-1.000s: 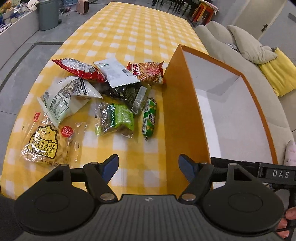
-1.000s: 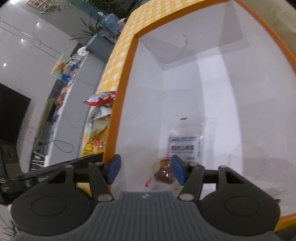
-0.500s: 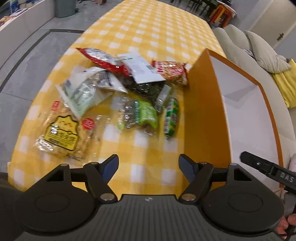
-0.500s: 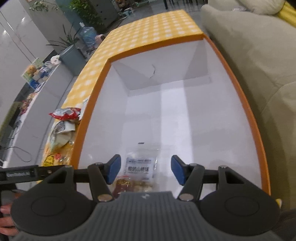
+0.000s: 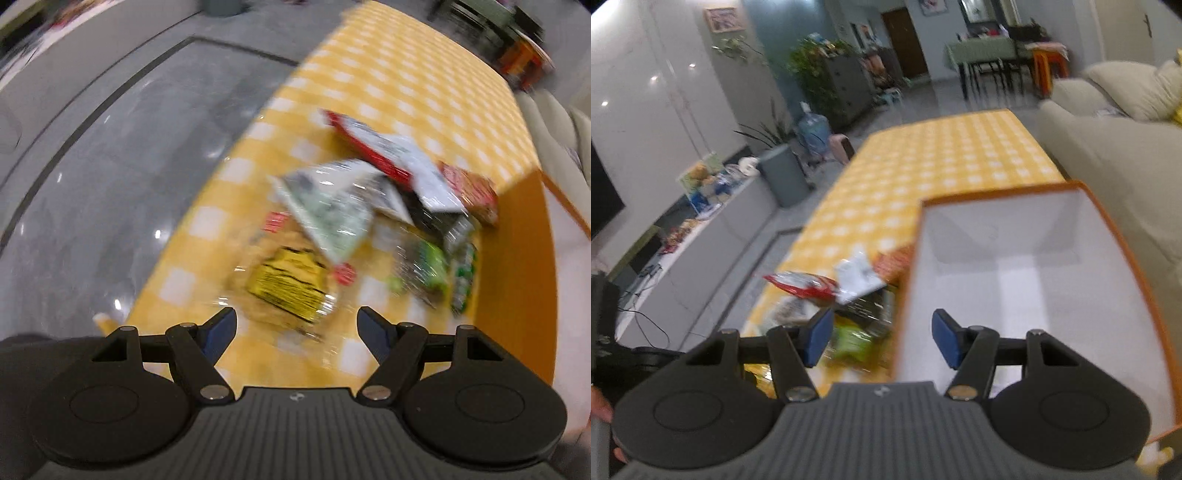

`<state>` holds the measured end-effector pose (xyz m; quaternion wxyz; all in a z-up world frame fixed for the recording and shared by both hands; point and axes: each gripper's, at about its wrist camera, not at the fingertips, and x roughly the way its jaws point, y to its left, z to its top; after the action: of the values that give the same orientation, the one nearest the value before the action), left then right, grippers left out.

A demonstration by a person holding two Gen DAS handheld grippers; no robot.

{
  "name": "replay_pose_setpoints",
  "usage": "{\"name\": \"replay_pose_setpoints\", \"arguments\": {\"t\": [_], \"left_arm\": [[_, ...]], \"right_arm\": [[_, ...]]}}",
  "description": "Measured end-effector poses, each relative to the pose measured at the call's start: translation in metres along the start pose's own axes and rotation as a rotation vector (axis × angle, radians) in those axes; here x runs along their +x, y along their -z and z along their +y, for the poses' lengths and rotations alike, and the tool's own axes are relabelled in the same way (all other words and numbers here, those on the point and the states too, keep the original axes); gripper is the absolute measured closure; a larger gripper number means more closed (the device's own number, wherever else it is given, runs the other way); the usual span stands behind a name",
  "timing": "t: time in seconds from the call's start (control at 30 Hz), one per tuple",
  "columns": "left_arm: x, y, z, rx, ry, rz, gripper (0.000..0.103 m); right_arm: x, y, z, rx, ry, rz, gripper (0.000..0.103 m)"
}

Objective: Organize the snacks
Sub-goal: 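Grasp the green snack pack with the right tool while the left tool reaches the yellow pastry bag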

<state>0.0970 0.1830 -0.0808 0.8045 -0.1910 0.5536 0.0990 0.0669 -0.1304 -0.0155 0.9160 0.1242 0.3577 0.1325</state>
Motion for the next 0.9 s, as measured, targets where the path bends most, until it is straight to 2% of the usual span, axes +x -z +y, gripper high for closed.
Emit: {"name": "replay_pose_setpoints", "arguments": {"t": [0.07,0.13,0.27,0.33,0.43,0.53,0.67,0.8,0.9], "left_arm": [[0.001,-0.006,0.015,-0.056,0.004,0.004,0.016],[-0.001,-0.012,0.027,-0.064,0.008,0.009,0.016],[-0.012,-0.02,0.049,-0.106,0.0,-0.046,0.016],[-0.012,-0.023,0.06,-0.159,0.001,-0.036,0.015],[-0.01,-0.026,0.071,-0.211,0.026,-0.034,0.015],[-0.003,-0.031,0.074,-0.225,0.039,-0.021,0.015],[0.009,-0.036,0.067,-0.201,0.037,0.013,0.016],[0.021,-0.036,0.057,-0.185,0.048,0.056,0.016],[0.025,-0.036,0.053,-0.18,0.051,0.069,0.016]], "right_arm": [[-0.003,0.004,0.016,0.022,0.015,-0.078,0.044],[-0.001,0.008,0.029,0.038,0.014,-0.13,0.044],[0.016,0.014,0.059,-0.028,0.046,-0.14,0.044],[0.029,0.02,0.072,-0.054,0.063,-0.133,0.044],[0.051,0.03,0.081,-0.026,0.105,-0.146,0.044],[0.07,0.045,0.091,-0.037,0.147,-0.178,0.044],[0.108,0.066,0.101,-0.134,0.228,-0.136,0.044],[0.138,0.078,0.087,-0.083,0.246,-0.057,0.044],[0.155,0.084,0.084,-0.105,0.266,-0.035,0.044]]}}
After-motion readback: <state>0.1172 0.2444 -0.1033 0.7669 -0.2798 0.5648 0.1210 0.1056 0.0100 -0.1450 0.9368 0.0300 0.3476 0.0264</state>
